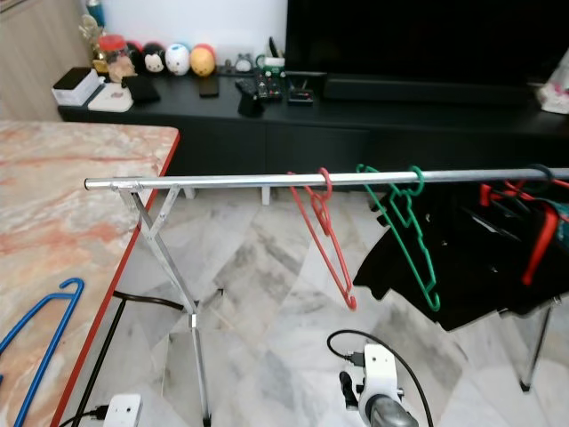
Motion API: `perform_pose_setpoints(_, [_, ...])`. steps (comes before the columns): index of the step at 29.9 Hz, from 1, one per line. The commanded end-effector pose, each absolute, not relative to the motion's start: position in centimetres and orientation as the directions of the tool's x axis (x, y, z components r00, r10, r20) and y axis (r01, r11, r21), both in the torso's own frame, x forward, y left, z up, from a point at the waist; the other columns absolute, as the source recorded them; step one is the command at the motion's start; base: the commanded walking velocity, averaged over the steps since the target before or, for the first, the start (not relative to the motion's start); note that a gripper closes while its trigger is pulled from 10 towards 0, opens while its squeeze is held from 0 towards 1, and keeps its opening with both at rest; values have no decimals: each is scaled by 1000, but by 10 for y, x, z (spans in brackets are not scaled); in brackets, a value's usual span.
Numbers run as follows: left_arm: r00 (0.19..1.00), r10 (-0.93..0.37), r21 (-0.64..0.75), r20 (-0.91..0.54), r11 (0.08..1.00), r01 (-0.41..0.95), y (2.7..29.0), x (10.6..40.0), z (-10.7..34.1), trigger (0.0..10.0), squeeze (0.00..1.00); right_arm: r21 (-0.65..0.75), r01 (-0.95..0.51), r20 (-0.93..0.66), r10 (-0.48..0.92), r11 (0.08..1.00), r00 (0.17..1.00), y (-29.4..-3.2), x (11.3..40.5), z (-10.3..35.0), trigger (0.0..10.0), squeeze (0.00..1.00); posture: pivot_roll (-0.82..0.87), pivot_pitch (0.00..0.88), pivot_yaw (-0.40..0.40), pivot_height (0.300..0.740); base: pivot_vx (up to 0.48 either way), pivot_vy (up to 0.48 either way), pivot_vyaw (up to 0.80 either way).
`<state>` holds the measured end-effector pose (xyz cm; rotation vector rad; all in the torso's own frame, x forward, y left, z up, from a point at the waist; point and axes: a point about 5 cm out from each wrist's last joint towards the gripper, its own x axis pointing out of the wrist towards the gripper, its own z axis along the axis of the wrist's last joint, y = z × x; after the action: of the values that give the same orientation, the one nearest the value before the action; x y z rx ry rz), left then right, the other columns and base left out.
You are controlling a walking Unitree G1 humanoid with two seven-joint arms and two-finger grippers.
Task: Hang hanger
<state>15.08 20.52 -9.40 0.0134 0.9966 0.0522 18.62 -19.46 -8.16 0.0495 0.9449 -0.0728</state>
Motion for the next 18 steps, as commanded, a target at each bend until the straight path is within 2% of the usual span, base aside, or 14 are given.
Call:
perform_pose_setpoints(1, [489,38,22,-871,999,-39,201,131,-102,10000,0,9,73,-803,-36,997,595,-194,192,-79,10000,0,7,50,-26,740,-251,0,0])
perform_pose_setpoints(5, [486,37,23,-873,999,-34,202,131,-102,10000,0,7,66,-805,-34,998,593,-194,192,-79,10000,0,6,45,-23,740,-246,0,0])
perform_pose_setpoints(18, [488,31,24,-872,999,-20,202,130,-102,10000,0,3,58,-808,-31,998,588,-194,190,-80,10000,0,8,29,-19,740,0,0,0])
